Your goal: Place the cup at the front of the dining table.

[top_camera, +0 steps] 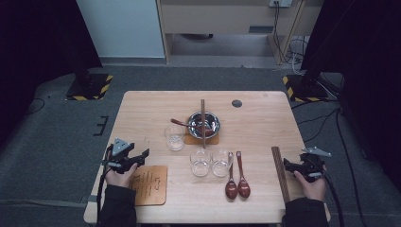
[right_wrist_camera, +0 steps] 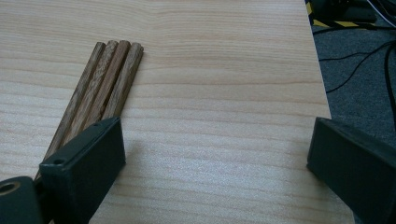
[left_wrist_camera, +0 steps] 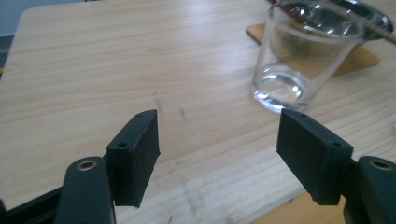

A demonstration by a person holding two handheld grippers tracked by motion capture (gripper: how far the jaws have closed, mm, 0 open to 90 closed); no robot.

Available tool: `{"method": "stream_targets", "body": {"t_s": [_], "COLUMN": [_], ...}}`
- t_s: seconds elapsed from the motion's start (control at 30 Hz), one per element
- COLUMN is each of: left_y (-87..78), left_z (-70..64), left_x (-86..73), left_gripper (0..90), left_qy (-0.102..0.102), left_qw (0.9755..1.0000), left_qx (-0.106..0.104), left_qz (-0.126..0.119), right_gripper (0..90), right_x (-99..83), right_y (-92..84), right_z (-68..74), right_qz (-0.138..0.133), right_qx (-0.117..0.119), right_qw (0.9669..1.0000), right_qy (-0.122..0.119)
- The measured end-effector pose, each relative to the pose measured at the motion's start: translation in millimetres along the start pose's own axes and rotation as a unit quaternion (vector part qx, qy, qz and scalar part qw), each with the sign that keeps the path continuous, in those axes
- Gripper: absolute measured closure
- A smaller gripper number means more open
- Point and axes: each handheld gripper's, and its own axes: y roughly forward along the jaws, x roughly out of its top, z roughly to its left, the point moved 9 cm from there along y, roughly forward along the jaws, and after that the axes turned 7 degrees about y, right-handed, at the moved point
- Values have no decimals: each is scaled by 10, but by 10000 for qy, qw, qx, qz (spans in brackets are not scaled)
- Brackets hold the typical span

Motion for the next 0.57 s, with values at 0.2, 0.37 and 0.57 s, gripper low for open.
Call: {"method": "stream_targets", "body": {"t_s": [0.2, 0.37, 0.57], "left_y": [-49, -63, -79], "left_z": [169, 260, 359], "left_x": [-238, -375, -465], "left_gripper": [280, 266, 260], "left_qy": [-143, -261, -348], "left_qw": [9992, 9977, 9963], "left_qx": [275, 361, 456], "left_qz": [260, 510, 646], "right_gripper": [41, 41, 40], "right_x": [0, 0, 0], "right_y": [0, 0, 1], "right_z": [1, 1, 1], "right_qz": [1, 1, 3], "right_qx": [2, 2, 3], "right_qw": [10000, 10000, 10000], "right_qy": [-3, -3, -3]}}
